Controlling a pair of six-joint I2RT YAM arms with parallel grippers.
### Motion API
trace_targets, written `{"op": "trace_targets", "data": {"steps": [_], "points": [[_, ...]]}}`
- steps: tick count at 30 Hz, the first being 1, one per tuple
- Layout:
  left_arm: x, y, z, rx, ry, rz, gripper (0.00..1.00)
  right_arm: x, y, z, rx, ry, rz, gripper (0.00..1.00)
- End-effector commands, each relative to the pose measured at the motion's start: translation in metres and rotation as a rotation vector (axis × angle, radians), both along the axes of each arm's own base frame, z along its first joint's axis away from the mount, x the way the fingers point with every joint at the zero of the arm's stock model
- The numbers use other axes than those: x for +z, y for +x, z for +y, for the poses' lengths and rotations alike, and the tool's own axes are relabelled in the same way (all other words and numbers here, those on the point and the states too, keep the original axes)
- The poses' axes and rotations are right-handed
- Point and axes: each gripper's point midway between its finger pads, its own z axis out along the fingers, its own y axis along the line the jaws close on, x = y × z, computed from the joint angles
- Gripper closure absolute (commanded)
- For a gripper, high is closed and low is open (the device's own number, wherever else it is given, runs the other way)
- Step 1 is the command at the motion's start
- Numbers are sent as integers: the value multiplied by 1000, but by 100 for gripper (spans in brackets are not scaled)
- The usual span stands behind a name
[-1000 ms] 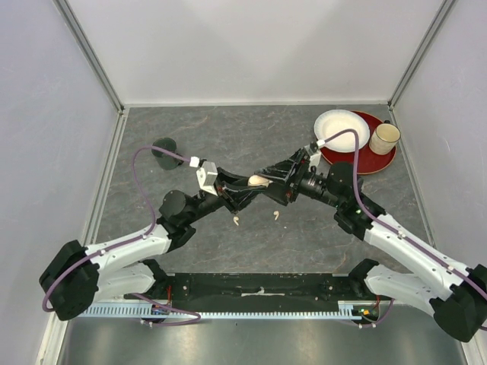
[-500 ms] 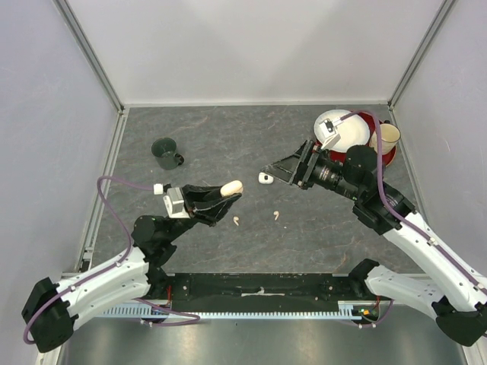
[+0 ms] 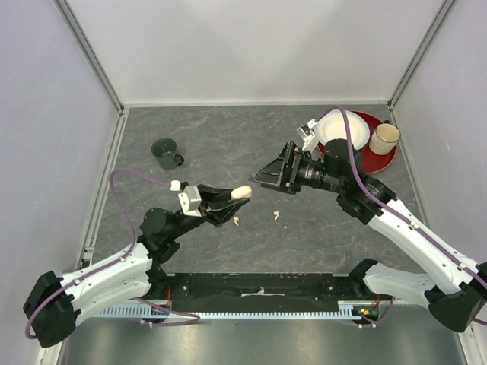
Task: Insert the wireless bluetooth earbuds into the charging case
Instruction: Pick up the charging case at the center of the board.
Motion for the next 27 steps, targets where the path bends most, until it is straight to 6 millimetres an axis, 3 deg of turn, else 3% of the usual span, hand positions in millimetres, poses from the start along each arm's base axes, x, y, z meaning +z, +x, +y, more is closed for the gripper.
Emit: {"op": "trace_targets", "data": {"steps": [1,6,9,10,16,27], "points": [[30,-1,-3,6,-28,-114,98,14,-16,15,83,152,130,14],[33,3,-8,-1,-31,-117,98,3,-20,19,117,175,207,14],[35,3,-10,-10,-39,-115,98,-15,-24,23,139,192,287,16],[35,4,-11,-11,-39,-112,98,-7,-23,24,148,232,264,16],[36,3,-11,-18,-43,-113,98,-9,-25,25,149,295,297,30],[33,1,-16,-47,-39,-102,98,-13,-23,25,149,368,345,42]]}}
